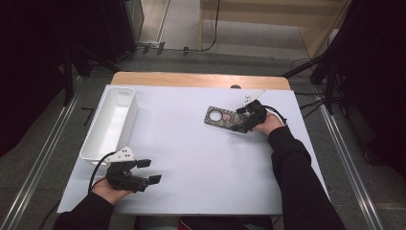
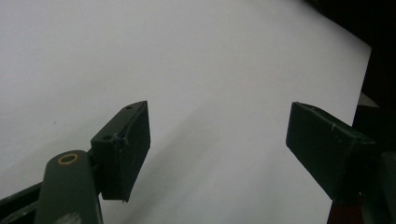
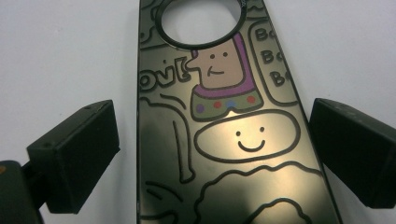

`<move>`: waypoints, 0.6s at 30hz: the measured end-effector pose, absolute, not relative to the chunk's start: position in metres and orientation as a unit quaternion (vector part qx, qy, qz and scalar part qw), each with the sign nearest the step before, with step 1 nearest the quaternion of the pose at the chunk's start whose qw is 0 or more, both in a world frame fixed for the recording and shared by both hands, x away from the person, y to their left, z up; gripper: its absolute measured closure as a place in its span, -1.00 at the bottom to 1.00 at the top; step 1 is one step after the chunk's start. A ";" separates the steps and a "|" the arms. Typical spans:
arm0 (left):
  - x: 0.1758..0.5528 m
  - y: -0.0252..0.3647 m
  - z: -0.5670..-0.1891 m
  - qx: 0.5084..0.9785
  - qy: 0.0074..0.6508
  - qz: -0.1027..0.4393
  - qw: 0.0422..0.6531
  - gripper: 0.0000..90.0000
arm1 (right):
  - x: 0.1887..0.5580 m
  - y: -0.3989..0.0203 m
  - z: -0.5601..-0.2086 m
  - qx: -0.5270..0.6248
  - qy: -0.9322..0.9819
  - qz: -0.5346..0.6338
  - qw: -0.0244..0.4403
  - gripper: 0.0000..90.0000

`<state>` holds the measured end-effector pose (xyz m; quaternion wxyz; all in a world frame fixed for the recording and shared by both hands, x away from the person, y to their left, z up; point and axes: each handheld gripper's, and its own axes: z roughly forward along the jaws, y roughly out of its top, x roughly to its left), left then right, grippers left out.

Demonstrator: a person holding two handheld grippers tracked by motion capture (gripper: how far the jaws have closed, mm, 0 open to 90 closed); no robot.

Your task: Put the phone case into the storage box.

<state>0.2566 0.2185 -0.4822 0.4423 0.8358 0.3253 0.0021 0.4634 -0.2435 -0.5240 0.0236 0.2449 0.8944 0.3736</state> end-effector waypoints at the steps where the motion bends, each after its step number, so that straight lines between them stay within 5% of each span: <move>1: 0.257 0.219 -0.482 0.836 0.326 0.002 0.442 -0.52 | 0.463 -0.243 -0.524 0.244 0.895 0.373 0.026 -0.96; 18: 0.256 0.218 -0.482 0.836 0.326 0.003 0.442 -0.52 | 0.456 -0.240 -0.527 0.214 0.905 0.360 0.069 -0.95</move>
